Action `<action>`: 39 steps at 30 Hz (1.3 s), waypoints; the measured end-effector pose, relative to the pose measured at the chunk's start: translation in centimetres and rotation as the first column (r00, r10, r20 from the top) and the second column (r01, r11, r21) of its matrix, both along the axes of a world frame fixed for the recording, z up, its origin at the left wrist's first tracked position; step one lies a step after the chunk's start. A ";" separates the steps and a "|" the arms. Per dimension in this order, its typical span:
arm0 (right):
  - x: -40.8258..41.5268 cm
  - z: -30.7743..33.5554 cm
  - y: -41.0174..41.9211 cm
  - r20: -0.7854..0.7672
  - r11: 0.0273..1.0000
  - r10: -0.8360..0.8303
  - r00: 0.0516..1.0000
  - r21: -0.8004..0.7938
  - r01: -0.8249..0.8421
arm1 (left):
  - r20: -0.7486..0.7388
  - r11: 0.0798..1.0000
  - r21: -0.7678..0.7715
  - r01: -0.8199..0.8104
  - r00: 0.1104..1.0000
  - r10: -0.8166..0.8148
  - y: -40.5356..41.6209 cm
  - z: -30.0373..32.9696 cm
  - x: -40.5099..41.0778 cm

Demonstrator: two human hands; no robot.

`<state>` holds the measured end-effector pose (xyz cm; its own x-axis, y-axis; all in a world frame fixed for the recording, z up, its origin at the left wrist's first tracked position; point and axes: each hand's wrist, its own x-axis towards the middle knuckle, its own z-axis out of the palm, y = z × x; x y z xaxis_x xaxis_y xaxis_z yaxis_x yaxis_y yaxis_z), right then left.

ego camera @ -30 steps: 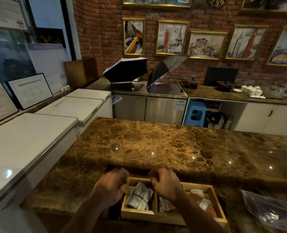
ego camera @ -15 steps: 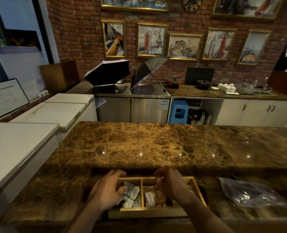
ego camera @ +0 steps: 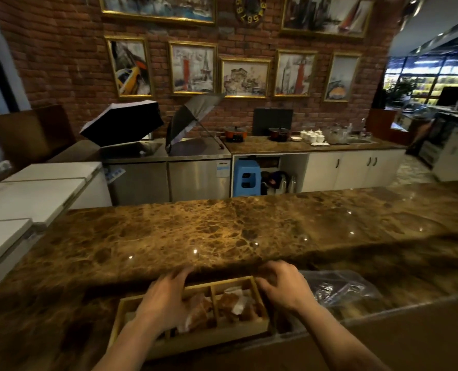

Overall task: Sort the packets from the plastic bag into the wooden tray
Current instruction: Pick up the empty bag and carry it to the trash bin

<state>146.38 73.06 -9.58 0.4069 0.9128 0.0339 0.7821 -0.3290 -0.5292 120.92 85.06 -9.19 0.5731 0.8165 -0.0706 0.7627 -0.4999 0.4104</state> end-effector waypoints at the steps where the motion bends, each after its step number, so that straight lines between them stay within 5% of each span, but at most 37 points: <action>1: 1.5 0.2 -0.8 0.005 1.000 -0.011 1.000 0.000 0.011 | 0.006 1.000 0.014 0.012 1.000 -0.012 -0.5 0.2 1.5; 12: 15.0 0.0 -7.9 0.083 0.983 -0.185 0.979 0.009 0.185 | 0.096 0.993 -0.026 0.112 0.989 -0.109 -5.5 1.3 16.0; 16: 18.9 -1.1 -10.1 0.097 0.976 -0.212 0.972 -0.035 0.217 | -0.024 0.988 0.052 0.145 0.989 -0.144 -7.5 0.7 20.8; 28: 24.0 -5.4 -12.7 0.066 0.986 -0.059 0.996 -0.153 0.069 | -0.228 0.969 0.018 0.246 0.945 -0.235 -11.0 -3.2 27.6; 39: 24.1 -6.8 -11.8 0.134 0.993 0.006 0.991 -0.116 0.010 | -0.179 0.973 0.072 0.217 0.963 -0.202 -11.5 -5.5 27.9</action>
